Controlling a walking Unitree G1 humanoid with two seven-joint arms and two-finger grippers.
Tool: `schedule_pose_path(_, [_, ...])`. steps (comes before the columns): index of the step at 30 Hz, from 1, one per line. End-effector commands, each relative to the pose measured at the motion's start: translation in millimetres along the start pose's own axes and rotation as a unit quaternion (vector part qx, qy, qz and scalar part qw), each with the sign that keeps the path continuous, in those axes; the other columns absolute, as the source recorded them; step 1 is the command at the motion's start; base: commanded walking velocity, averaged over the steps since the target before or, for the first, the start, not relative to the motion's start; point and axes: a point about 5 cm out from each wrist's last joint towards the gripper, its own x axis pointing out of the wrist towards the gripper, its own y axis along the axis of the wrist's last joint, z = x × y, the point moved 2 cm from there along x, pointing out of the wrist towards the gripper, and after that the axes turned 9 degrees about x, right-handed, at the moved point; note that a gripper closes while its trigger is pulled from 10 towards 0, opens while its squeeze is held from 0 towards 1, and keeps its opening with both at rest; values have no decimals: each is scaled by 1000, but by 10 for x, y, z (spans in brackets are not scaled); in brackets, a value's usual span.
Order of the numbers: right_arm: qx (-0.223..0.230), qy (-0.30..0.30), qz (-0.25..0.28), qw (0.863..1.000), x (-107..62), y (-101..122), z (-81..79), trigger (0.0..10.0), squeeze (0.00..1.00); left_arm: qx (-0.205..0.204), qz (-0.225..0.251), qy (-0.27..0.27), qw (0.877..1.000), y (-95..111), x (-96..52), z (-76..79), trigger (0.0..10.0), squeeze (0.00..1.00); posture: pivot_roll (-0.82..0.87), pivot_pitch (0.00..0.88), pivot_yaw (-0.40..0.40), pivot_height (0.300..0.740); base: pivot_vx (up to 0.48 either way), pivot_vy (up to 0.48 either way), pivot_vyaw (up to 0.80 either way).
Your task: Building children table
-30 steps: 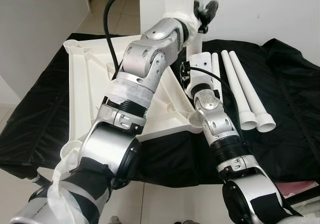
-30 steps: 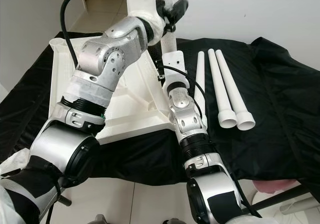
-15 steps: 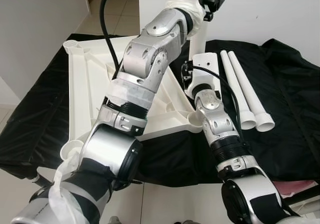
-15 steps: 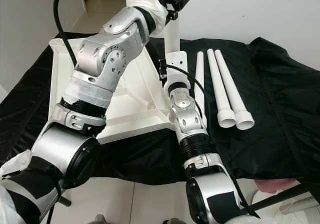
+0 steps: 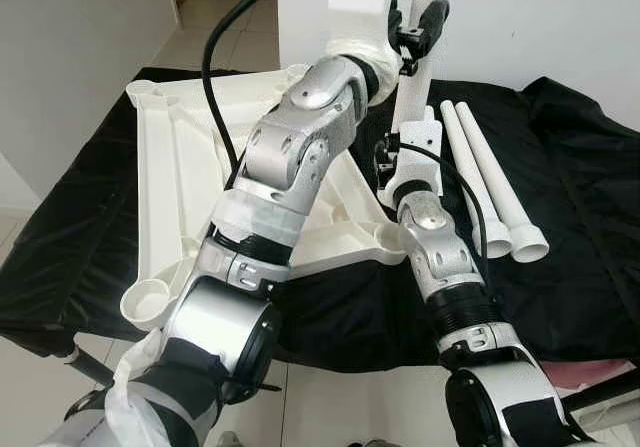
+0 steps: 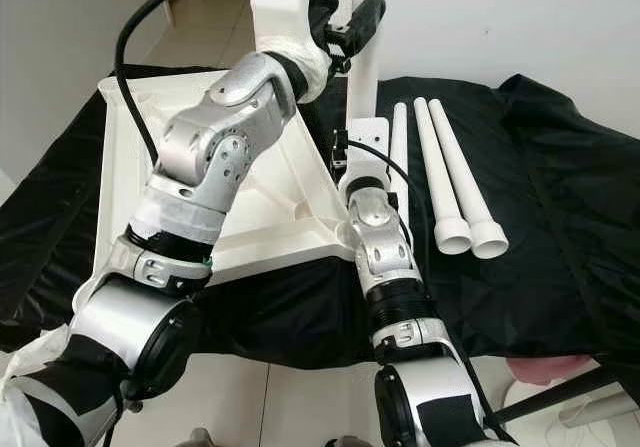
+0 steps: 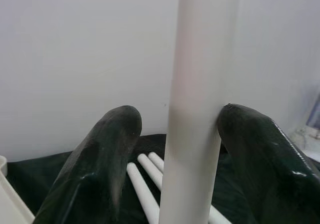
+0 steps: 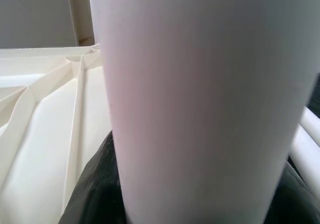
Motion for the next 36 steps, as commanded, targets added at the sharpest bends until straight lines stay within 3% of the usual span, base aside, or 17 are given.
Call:
schedule_pose_path(1, [13, -2, 12, 1000, -33, 21, 47, 10000, 0, 1, -2, -10, 1000, -58, -46, 34, 10000, 0, -50, 0, 3, 740, 0, 0, 0])
schedule_pose_path(6, [19, 3, 20, 1000, -73, 17, 62, 10000, 0, 7, -9, 1, 1000, -142, -112, 10, 10000, 0, -51, 0, 4, 740, 0, 0, 0])
schedule_pose_path(12, [31, 22, 36, 999, -184, -29, 101, 10000, 0, 17, -50, 42, 998, -422, -258, -167, 10000, 0, -49, 0, 3, 740, 0, 0, 0])
schedule_pose_path(16, [31, 25, 37, 999, -203, -34, 103, 10000, 0, 17, -53, 47, 997, -443, -277, -186, 10000, 0, -47, 0, 2, 740, 0, 0, 0])
schedule_pose_path(17, [30, 33, 39, 998, -270, -60, 122, 10000, 0, 22, -64, 66, 996, -523, -347, -262, 10000, 0, -48, 0, -1, 740, 0, 0, 0])
schedule_pose_path(25, [31, 54, 27, 998, -408, -224, 169, 10000, 0, 36, -102, 86, 990, -722, -512, -374, 10000, 0, -46, 0, -4, 740, 0, 0, 0])
schedule_pose_path(32, [21, 77, 20, 997, -468, -341, 178, 10000, 0, 53, -125, 85, 987, -846, -626, -400, 10000, 0, -46, 0, -1, 740, 0, 0, 0])
schedule_pose_path(36, [31, 95, 15, 995, -500, -417, 211, 10000, 0, 75, -137, 51, 986, -939, -736, -335, 10000, 0, -43, 0, 0, 740, 0, 0, 0])
